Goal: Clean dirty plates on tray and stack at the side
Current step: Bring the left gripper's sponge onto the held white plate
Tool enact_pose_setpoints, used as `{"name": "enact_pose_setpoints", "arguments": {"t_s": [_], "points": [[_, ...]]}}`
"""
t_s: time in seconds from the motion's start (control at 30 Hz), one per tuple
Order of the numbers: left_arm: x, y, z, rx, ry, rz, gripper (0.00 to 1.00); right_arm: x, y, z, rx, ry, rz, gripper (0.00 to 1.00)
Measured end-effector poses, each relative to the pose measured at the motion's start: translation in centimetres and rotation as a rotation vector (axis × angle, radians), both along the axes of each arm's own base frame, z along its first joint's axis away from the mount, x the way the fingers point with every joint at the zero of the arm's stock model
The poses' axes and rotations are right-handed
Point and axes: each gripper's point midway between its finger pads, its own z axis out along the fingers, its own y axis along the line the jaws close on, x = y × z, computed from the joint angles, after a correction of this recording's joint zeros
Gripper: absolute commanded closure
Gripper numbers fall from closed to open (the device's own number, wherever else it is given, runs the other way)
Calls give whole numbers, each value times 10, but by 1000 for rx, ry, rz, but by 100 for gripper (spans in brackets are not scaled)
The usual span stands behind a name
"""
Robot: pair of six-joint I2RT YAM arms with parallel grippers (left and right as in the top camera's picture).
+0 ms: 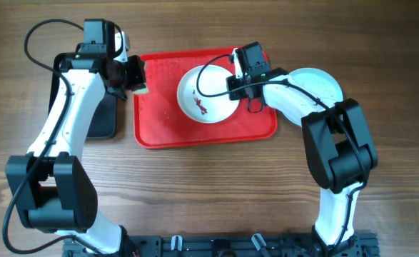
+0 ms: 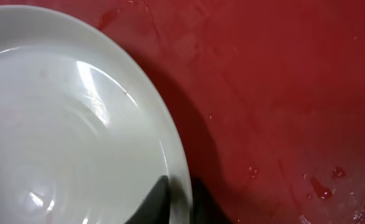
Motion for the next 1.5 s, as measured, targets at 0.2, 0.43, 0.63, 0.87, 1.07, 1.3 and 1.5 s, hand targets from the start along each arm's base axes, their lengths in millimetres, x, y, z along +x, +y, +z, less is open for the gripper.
{"name": "enact_pose_setpoints", "arguments": {"t_s": [0.2, 0.43, 0.63, 0.87, 1.07, 1.3, 1.5], "points": [[0, 0, 0, 0, 0, 0, 96, -15, 7, 0, 102, 126, -117, 96], [1, -4, -13, 1, 29, -8, 96, -48, 30, -3, 181, 295, -287, 95], [6, -24, -41, 4, 61, -54, 96, -66, 57, -3, 202, 336, -277, 96], [1, -53, -82, 69, 125, -134, 96, -67, 59, -3, 210, 343, -274, 96], [-6, -63, -113, 115, 180, -178, 96, -67, 59, -2, 211, 342, -273, 96], [-13, -66, -121, 139, 184, -195, 96, -66, 59, -2, 213, 338, -272, 96], [-42, -89, -125, 109, 200, -397, 96, -66, 59, -2, 213, 336, -270, 96]]}}
